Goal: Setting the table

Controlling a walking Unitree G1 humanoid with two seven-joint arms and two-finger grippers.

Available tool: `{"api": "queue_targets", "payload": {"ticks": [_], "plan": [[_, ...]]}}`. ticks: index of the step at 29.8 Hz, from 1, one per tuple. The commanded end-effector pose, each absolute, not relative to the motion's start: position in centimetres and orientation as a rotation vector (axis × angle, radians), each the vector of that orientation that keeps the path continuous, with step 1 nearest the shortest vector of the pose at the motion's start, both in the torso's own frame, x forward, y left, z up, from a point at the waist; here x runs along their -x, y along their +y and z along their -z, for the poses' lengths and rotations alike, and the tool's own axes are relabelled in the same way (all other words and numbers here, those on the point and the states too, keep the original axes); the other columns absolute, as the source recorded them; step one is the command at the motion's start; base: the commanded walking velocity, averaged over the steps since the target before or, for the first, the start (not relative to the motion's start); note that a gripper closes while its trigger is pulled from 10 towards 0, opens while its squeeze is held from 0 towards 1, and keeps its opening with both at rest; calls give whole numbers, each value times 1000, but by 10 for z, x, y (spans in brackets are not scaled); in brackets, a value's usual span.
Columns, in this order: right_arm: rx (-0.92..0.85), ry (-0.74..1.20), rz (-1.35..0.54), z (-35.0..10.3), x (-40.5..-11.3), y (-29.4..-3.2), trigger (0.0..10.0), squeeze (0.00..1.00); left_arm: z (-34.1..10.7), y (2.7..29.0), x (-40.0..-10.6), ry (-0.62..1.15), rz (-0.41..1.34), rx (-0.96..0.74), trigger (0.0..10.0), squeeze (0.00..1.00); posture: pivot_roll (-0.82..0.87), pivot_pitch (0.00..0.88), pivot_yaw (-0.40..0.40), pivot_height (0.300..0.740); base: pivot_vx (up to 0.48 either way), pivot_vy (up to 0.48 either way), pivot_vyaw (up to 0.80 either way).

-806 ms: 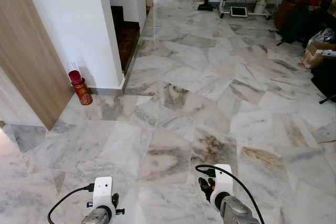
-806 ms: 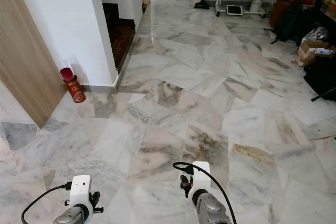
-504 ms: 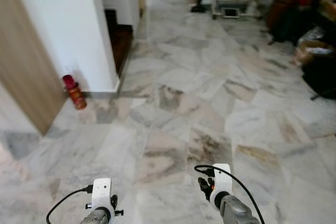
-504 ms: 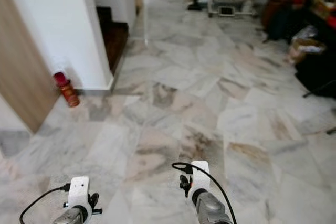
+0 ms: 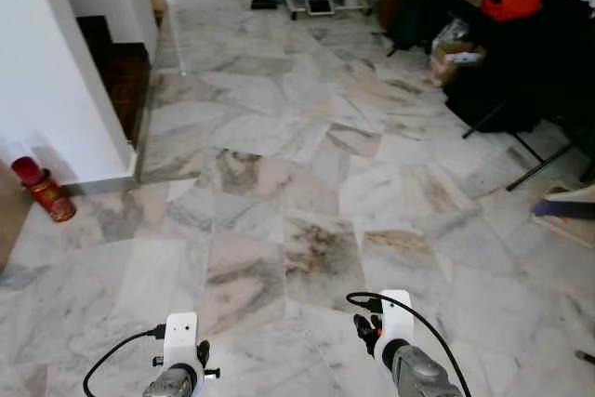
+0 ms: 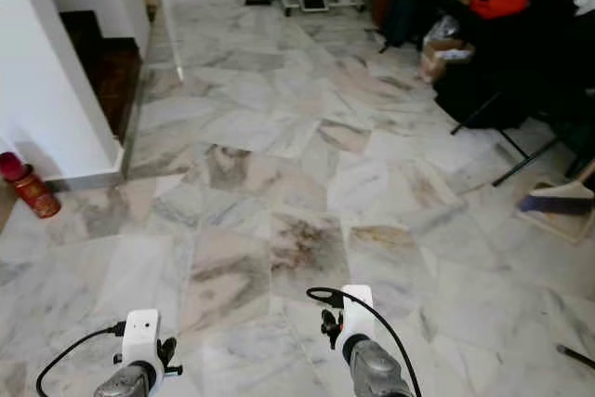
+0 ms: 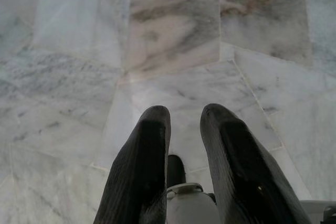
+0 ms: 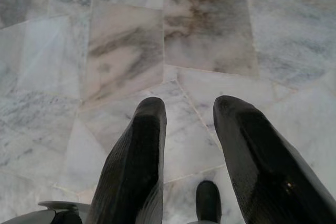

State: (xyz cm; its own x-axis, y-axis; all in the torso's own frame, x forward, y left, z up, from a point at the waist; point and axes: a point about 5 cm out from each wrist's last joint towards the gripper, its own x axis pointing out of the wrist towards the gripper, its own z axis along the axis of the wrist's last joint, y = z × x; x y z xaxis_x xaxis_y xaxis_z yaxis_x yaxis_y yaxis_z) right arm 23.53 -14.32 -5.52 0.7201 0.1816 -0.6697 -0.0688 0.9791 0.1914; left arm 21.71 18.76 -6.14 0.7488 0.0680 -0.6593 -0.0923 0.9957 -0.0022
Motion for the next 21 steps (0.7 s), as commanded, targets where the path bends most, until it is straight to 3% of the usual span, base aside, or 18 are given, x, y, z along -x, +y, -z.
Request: {"api": "queue_targets", "payload": {"ticks": [1,11,21], "plan": [[-168,759,-127,55,-235,-144,10000,0,61,189,-217,713,-84,28,10000,0,116,0,-14,740,0,0,-788],[-164,757,-125,55,-236,-144,10000,0,59,188,-221,702,-88,30,10000,0,116,0,-15,740,0,-353,-788],[-157,760,-136,55,-236,-142,10000,0,61,191,-216,714,-108,34,10000,0,124,0,-21,740,0,0,-798]]}}
